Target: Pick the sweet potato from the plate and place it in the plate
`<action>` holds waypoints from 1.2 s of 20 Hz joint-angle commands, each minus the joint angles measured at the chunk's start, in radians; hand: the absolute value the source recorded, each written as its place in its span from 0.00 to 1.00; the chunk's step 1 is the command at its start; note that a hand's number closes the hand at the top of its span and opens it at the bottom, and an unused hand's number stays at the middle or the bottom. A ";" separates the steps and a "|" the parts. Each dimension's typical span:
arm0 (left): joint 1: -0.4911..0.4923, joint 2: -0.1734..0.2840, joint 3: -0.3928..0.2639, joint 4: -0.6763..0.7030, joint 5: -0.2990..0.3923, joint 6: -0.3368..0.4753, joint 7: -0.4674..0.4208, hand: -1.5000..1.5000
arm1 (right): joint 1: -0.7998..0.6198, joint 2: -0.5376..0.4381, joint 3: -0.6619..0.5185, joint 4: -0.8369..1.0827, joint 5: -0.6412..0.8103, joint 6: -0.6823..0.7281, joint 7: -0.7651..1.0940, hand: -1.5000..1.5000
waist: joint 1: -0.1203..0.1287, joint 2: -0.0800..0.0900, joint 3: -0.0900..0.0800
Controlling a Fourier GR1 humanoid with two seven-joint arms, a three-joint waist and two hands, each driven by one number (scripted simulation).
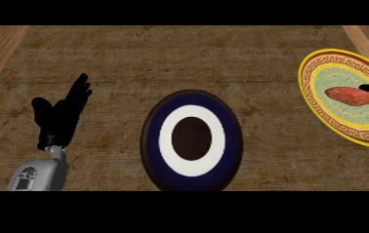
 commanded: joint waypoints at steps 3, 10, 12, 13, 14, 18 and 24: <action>0.004 0.022 0.021 -0.028 0.030 -0.027 0.032 0.50 | 0.006 -0.006 -0.104 -0.026 -0.203 0.189 0.200 0.00 | -0.006 -0.003 -0.001; -0.004 -0.013 0.014 0.011 0.000 -0.001 -0.019 0.50 | 0.049 -0.075 -0.139 -0.012 -0.340 0.372 0.277 0.00 | 0.003 0.004 0.000; -0.011 0.020 0.033 -0.004 0.010 -0.032 0.001 0.50 | 0.062 -0.103 -0.131 0.040 -0.328 0.372 0.189 0.00 | 0.008 0.005 0.000; -0.010 0.003 0.011 -0.025 0.001 -0.022 0.018 0.50 | 0.145 -0.073 -0.156 -0.036 -0.353 0.374 0.171 0.00 | 0.002 0.003 0.000; -0.029 -0.002 0.013 -0.008 0.008 -0.023 0.038 0.50 | 0.119 -0.103 -0.144 0.076 -0.323 0.390 0.084 0.00 | 0.008 0.006 0.001; -0.024 0.009 0.040 0.028 0.013 -0.038 -0.009 0.50 | 0.054 -0.179 -0.135 0.247 -0.291 0.383 -0.008 0.00 | 0.015 0.008 0.001; 0.030 -0.033 0.000 -0.032 -0.027 -0.001 0.006 0.50 | 0.062 -0.266 -0.132 0.373 -0.281 0.426 -0.071 0.00 | 0.018 0.008 0.001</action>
